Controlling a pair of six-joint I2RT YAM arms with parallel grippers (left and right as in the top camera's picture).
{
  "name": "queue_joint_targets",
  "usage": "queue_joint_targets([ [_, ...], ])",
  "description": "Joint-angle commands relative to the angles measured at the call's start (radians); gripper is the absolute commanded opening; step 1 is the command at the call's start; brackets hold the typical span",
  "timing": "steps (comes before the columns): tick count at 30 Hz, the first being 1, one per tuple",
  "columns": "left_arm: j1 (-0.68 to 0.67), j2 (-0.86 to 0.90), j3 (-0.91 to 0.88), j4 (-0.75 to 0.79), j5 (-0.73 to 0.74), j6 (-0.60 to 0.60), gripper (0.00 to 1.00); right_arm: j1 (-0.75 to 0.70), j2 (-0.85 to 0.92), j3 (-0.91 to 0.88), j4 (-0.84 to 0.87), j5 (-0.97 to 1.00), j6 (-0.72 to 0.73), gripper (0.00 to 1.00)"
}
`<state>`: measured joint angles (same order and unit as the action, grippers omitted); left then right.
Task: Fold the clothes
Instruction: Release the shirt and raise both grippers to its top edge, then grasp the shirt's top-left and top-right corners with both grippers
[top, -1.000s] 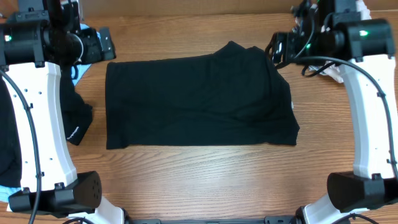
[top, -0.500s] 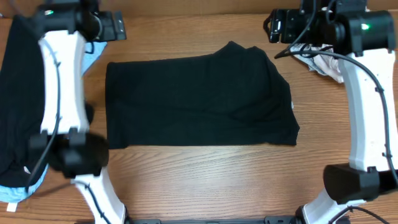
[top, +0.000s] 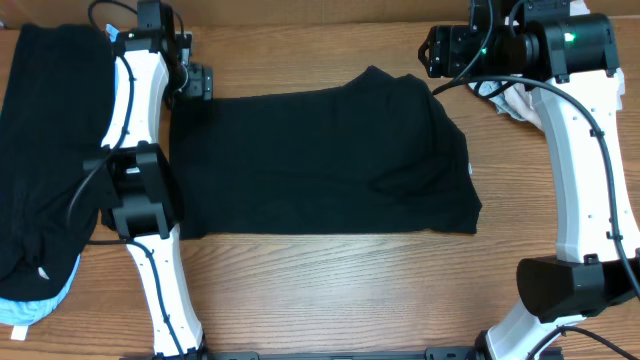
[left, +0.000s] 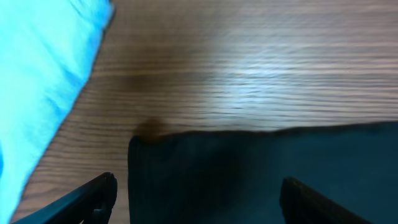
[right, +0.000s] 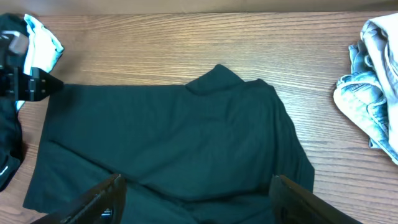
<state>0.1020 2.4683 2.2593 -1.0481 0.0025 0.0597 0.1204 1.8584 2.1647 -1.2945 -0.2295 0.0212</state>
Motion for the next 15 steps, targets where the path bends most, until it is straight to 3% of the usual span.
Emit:
queue_joint_targets([
  [1, 0.019, 0.053, 0.003, 0.013, -0.010, 0.022, 0.85, 0.005, 0.008, -0.005, 0.004, -0.016, -0.010, 0.76],
  [10, 0.030, 0.095, 0.003, 0.057, -0.009, -0.008, 0.79, 0.011, 0.045, -0.006, -0.012, -0.020, -0.010, 0.75],
  [13, 0.028, 0.095, 0.003, 0.058, -0.008, -0.008, 0.67, 0.020, 0.064, -0.006, -0.012, -0.020, -0.010, 0.75],
  [15, 0.028, 0.095, 0.001, 0.056, -0.009, -0.016, 0.52, 0.026, 0.076, -0.006, -0.011, -0.020, -0.010, 0.75],
])
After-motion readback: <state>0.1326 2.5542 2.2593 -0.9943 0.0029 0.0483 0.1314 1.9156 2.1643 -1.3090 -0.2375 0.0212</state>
